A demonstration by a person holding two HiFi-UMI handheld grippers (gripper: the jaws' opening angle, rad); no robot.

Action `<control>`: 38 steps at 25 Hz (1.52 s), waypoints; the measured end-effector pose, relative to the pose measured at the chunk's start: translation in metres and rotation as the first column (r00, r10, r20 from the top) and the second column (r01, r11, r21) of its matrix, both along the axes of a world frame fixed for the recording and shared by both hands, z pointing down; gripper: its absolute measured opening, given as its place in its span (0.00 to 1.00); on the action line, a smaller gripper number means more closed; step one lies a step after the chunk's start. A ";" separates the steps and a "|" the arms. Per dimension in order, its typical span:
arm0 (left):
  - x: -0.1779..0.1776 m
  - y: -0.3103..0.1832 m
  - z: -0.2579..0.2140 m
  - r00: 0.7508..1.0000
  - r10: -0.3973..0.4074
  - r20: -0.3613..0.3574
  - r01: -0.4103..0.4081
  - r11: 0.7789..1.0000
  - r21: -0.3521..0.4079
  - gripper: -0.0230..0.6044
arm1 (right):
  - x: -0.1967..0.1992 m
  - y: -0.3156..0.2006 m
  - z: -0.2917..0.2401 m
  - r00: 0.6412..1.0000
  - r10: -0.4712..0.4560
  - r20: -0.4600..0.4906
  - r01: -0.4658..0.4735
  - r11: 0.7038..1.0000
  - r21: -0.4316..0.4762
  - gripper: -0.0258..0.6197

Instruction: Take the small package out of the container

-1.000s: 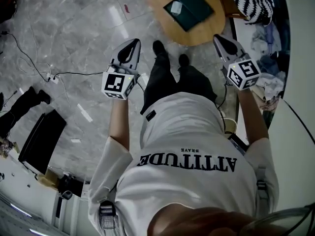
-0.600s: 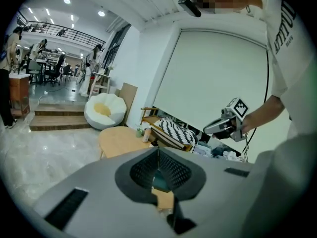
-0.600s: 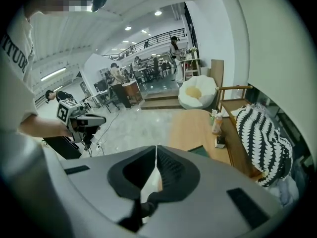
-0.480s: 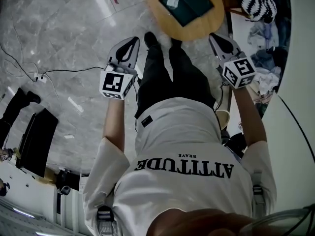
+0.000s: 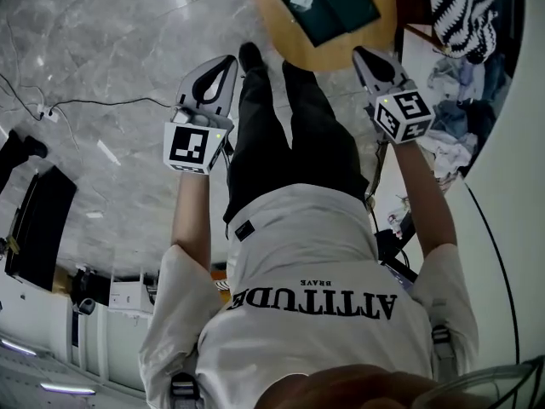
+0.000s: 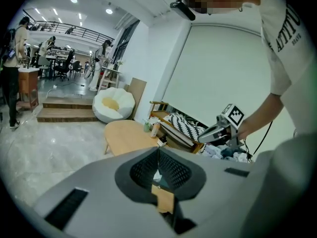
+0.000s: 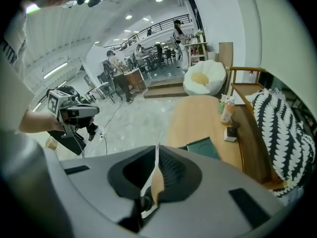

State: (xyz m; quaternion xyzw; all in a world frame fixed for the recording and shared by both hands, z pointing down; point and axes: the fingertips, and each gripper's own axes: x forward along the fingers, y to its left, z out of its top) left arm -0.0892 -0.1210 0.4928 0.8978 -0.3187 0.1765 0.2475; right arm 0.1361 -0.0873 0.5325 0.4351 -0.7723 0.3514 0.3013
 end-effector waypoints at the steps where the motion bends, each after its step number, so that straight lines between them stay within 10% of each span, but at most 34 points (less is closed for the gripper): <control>1: 0.002 -0.001 0.006 1.000 -0.011 0.002 0.011 1.000 -0.007 0.07 | 0.000 -0.005 0.010 1.000 -0.008 0.005 0.009 1.000 -0.009 0.08; 17: 0.023 -0.007 0.106 0.971 -0.238 -0.032 0.230 0.959 -0.164 0.07 | -0.009 -0.049 0.184 0.998 -0.051 0.032 0.057 0.980 -0.193 0.18; 38: 0.022 0.014 0.208 0.945 -0.327 -0.001 0.315 0.909 -0.274 0.07 | -0.009 -0.072 0.362 0.964 0.225 -0.139 -0.257 0.919 -0.298 0.32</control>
